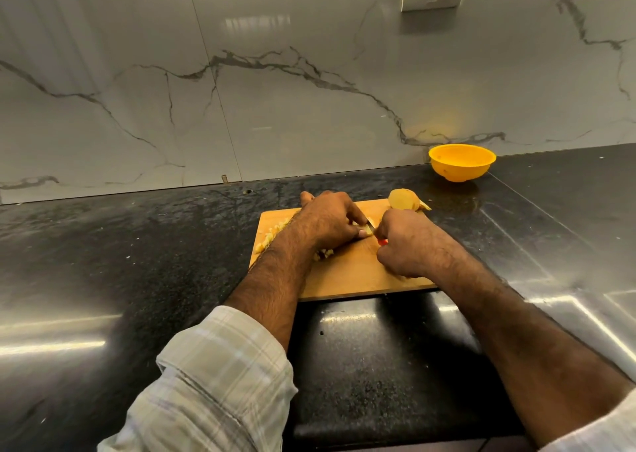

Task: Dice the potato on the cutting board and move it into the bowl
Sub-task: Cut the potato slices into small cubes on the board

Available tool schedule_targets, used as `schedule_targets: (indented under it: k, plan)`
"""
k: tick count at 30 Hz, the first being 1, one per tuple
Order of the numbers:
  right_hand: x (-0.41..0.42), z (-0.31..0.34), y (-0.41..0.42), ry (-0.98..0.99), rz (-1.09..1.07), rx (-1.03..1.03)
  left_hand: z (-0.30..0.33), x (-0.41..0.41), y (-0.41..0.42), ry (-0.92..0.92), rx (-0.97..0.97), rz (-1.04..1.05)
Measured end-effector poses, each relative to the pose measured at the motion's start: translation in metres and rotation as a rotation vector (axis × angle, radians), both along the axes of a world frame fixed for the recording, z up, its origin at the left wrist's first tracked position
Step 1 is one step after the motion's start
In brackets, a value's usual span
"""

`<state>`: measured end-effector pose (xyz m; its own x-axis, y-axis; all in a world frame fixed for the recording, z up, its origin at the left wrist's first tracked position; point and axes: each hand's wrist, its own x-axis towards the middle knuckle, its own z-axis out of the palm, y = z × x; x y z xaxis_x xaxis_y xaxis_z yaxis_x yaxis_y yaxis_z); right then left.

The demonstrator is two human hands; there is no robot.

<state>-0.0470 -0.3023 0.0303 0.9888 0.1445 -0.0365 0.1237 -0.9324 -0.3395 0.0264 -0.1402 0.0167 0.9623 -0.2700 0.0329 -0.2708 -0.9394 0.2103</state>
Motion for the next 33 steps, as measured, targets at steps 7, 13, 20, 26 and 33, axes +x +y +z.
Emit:
schedule_targets:
  k: [7,13,20,26,33]
  plan:
    - [0.005,-0.003,-0.004,0.005,-0.016,0.072,-0.001,-0.002,0.002,-0.031,-0.012,0.008]
    - [0.004,-0.004,-0.007,-0.057,-0.023,0.143,-0.003,-0.001,0.006,-0.035,-0.053,0.005]
    - [-0.001,-0.003,0.000,-0.027,-0.013,0.048,-0.003,0.003,0.005,-0.028,-0.080,-0.001]
    - [-0.001,0.002,0.010,-0.037,0.042,-0.088,-0.002,0.003,0.002,-0.006,-0.062,-0.011]
    - [0.003,-0.005,-0.006,-0.033,0.010,0.083,-0.005,0.002,0.012,-0.025,-0.146,-0.004]
